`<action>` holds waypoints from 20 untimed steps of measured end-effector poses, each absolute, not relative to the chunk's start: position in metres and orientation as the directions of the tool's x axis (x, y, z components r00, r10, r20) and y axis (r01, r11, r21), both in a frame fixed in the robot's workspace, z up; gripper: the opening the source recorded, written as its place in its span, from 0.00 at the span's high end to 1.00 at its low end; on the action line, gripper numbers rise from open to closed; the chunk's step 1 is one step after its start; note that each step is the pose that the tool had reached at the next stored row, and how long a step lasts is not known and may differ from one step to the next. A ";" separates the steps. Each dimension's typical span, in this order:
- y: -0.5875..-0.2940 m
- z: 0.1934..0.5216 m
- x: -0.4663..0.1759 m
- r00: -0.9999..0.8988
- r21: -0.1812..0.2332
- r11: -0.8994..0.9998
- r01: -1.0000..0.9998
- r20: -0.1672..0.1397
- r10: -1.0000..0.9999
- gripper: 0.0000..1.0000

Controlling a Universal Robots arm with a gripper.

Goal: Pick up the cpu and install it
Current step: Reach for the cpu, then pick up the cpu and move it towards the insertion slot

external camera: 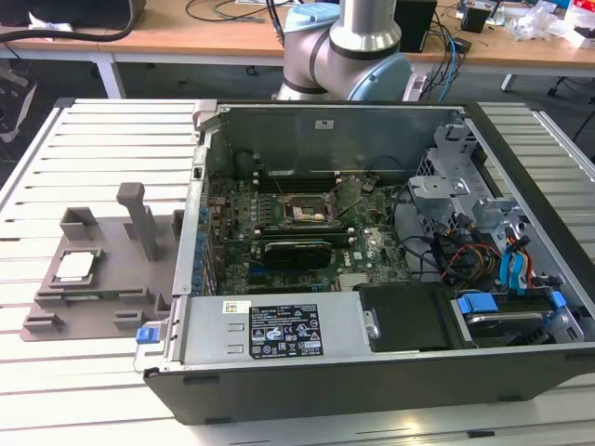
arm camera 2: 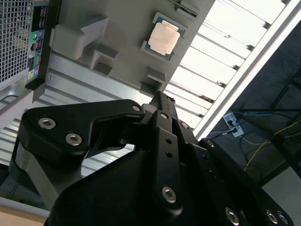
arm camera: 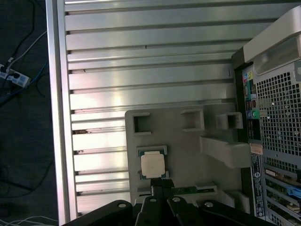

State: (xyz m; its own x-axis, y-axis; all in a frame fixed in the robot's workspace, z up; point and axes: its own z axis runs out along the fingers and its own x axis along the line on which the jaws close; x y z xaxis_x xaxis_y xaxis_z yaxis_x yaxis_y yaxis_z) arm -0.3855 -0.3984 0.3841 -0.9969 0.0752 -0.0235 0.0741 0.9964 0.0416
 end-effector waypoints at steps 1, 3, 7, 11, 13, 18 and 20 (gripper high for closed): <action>-0.398 0.384 -0.386 -0.997 0.042 0.996 0.074 -0.024 0.075 0.89; -0.398 0.384 -0.386 -0.997 0.042 0.996 0.074 -0.024 0.075 0.89; -0.398 0.384 -0.387 -0.997 0.042 0.996 0.074 -0.024 0.075 0.89; -0.398 0.384 -0.387 -0.997 0.042 0.996 0.074 -0.024 0.075 0.70; -0.398 0.384 -0.388 -0.997 0.042 0.996 0.074 -0.024 0.075 0.64; -0.398 0.384 -0.388 -0.997 0.040 0.996 0.074 -0.024 0.075 0.45; -0.398 0.384 -0.388 -0.997 -0.021 0.997 0.070 -0.028 0.069 0.45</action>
